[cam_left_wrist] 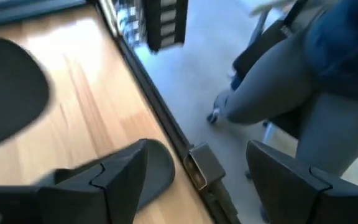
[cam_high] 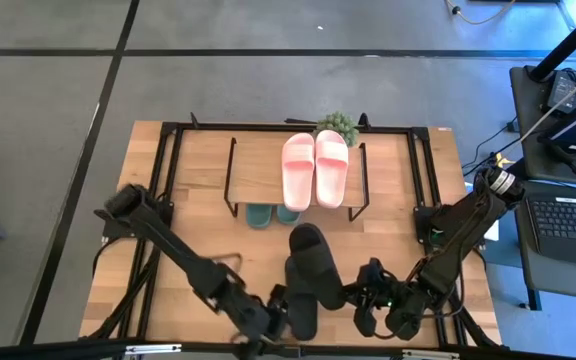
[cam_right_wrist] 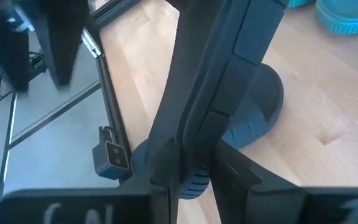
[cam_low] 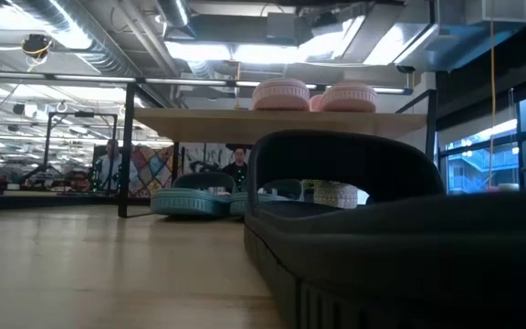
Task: Pick and place slides into the shelf
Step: Put the left black slide under the shelf
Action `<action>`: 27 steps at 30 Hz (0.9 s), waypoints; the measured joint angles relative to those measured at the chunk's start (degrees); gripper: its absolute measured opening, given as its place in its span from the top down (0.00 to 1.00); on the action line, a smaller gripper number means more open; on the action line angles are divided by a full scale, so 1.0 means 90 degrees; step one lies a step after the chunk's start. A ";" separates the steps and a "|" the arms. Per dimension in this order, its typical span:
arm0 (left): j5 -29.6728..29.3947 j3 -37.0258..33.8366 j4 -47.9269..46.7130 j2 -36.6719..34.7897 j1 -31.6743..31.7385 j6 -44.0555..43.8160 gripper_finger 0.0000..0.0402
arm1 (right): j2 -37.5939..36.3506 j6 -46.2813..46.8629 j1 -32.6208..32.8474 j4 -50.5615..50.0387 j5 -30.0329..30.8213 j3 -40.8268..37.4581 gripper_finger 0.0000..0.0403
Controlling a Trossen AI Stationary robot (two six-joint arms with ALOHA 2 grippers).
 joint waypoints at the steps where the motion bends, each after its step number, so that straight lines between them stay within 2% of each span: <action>1: 0.0023 -0.0307 0.0201 -0.0287 0.0027 0.0110 0.34 | -0.0002 0.0002 0.0017 0.0001 -0.0012 0.0000 0.82; 8: -0.0124 -0.3317 0.3032 -0.2586 0.0367 0.0168 0.34 | -0.0008 0.0036 0.0090 0.0031 -0.0144 0.0000 0.82; 11: -0.0111 -0.4508 0.3871 -0.3453 0.0454 0.0346 0.34 | -0.0024 0.0207 0.0087 0.0072 -0.0462 0.0000 0.82; 14: -0.0268 -0.5424 0.4430 -0.4190 0.0519 0.0525 0.34 | -0.0044 0.0976 0.0086 0.0016 -0.1032 -0.0002 0.82; 19: -0.0439 -0.6297 0.4806 -0.5129 0.0527 0.0792 0.34 | -0.0031 0.1808 0.0083 0.0205 -0.1139 -0.0005 0.82; 27: -0.0468 -0.6863 0.4762 -0.5904 0.0438 0.0844 0.34 | 0.0139 0.2929 -0.0184 0.0209 -0.1189 -0.0005 0.82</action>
